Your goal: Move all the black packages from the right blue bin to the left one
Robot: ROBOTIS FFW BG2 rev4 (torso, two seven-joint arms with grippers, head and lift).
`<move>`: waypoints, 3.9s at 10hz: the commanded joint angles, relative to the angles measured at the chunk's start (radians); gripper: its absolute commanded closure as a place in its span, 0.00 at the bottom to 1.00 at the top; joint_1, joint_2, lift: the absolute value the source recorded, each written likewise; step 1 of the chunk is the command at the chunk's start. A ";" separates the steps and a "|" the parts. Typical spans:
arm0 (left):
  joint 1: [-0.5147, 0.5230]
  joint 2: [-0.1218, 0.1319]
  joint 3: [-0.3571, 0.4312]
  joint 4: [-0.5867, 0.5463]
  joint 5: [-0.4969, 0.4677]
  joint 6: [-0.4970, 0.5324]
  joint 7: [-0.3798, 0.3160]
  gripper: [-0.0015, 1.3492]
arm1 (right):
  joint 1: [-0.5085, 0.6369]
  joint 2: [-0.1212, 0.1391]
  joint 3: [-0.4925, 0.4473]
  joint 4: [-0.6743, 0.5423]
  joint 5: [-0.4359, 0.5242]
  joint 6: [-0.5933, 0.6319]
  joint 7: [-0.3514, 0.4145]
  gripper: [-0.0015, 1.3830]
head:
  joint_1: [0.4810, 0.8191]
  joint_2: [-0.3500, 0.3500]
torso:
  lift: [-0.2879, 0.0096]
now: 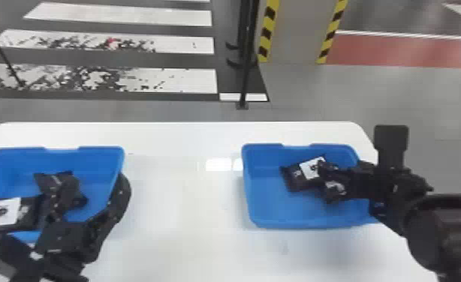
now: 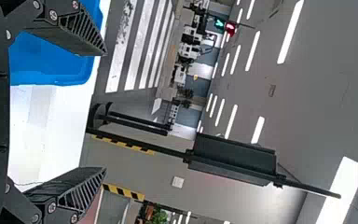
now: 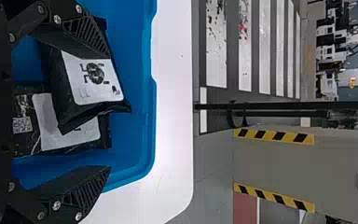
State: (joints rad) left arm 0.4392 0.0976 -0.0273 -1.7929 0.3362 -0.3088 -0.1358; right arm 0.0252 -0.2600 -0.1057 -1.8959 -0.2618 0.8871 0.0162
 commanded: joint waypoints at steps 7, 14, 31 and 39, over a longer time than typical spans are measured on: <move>0.003 0.001 0.015 0.000 0.003 0.019 -0.008 0.13 | -0.072 0.001 -0.002 0.174 -0.017 -0.048 0.068 0.24 | 0.63 0.34 | 0.45; 0.007 -0.002 0.023 0.000 0.005 0.022 -0.016 0.13 | -0.094 0.015 0.036 0.125 -0.013 -0.011 0.037 0.24 | 0.63 0.38 | 0.45; 0.015 0.014 -0.110 -0.022 0.322 -0.096 -0.013 0.13 | 0.068 0.021 -0.012 0.091 -0.681 -0.229 0.189 0.82 | 0.63 0.53 | 0.45; -0.020 0.070 -0.328 -0.103 0.432 -0.062 -0.015 0.13 | -0.050 -0.013 0.335 0.150 -0.967 -0.215 0.291 0.82 | 0.63 0.64 | 0.45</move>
State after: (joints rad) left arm 0.4211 0.1663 -0.3535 -1.8962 0.7700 -0.3708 -0.1506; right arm -0.0178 -0.2705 0.2021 -1.7538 -1.2196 0.6749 0.3072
